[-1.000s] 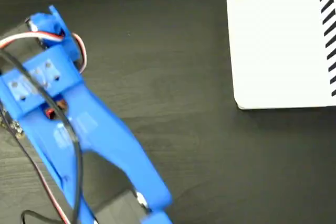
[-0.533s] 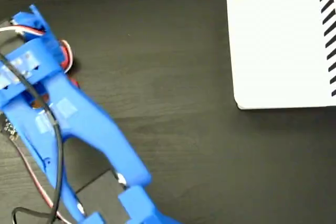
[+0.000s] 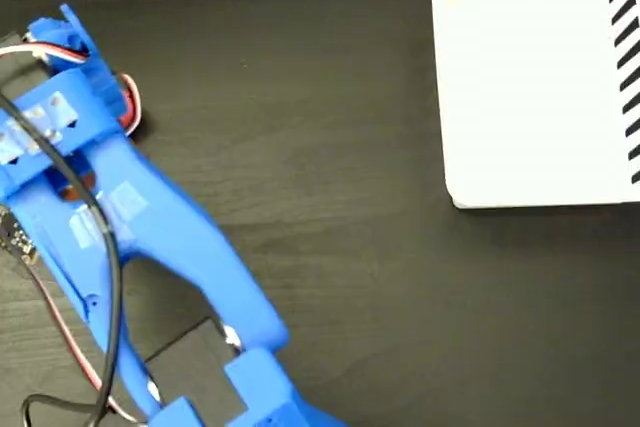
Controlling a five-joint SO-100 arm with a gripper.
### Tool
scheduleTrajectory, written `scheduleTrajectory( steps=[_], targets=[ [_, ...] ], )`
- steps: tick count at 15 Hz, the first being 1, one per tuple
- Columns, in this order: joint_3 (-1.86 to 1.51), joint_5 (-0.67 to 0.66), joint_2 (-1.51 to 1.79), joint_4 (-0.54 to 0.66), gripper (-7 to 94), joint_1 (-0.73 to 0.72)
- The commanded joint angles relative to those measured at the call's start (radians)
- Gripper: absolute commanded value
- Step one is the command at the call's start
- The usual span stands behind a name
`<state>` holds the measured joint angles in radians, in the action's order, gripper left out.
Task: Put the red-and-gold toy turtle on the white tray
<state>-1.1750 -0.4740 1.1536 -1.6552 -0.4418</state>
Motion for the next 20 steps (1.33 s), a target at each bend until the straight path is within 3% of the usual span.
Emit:
scheduleTrajectory(
  steps=[1, 16, 18, 20],
  targets=[
    [0.044, -0.011, 0.009, 0.020, 74, 0.002],
    [0.031, 0.011, -0.118, 0.117, 73, -0.015],
    [0.026, 0.009, -0.121, 0.127, 65, -0.015],
    [0.023, 0.011, -0.129, 0.140, 65, -0.015]
  ],
)
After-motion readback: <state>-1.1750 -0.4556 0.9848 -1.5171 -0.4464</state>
